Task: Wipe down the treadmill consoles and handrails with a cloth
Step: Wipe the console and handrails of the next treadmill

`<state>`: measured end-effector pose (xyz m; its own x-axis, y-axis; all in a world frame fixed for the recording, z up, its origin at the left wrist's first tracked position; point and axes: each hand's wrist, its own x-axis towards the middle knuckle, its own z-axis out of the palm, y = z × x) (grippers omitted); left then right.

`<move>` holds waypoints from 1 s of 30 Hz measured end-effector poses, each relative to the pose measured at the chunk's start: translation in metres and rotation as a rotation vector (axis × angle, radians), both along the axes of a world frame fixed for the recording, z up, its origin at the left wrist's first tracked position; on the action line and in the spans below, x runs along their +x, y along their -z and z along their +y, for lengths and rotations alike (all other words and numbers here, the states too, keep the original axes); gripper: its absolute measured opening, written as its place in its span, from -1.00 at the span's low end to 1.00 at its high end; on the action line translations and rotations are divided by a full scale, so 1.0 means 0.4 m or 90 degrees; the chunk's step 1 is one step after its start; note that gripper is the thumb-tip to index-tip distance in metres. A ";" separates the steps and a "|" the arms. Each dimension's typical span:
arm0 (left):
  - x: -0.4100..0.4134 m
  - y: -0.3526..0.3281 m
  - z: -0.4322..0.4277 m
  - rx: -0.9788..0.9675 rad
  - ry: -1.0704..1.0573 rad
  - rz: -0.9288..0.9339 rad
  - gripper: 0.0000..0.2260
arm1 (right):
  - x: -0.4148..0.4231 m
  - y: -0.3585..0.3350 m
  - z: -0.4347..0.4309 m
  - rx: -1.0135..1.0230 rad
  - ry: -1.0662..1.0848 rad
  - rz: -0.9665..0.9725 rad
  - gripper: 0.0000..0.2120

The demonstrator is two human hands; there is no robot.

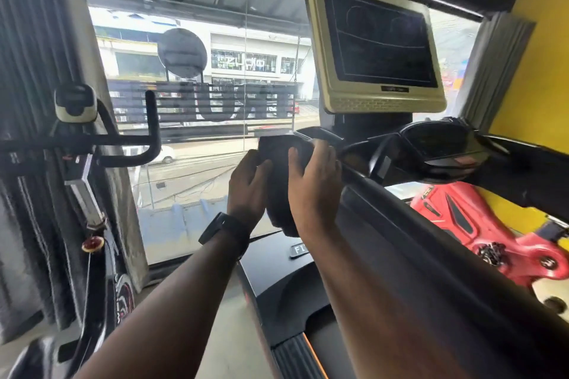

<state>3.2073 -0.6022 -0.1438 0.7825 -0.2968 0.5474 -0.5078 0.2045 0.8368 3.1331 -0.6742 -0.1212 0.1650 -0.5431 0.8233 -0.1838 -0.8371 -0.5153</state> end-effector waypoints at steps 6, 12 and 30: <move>0.183 0.012 -0.100 0.035 -0.002 -0.054 -0.75 | 0.169 0.014 -0.090 -0.026 0.043 0.003 -0.73; 0.281 0.019 -0.194 0.052 0.032 -0.100 -0.60 | 0.239 0.008 -0.149 -0.025 0.103 0.058 -0.77; 0.612 0.102 -0.364 0.155 0.152 -0.476 -0.37 | 0.404 0.029 -0.193 -0.087 0.252 0.226 -0.57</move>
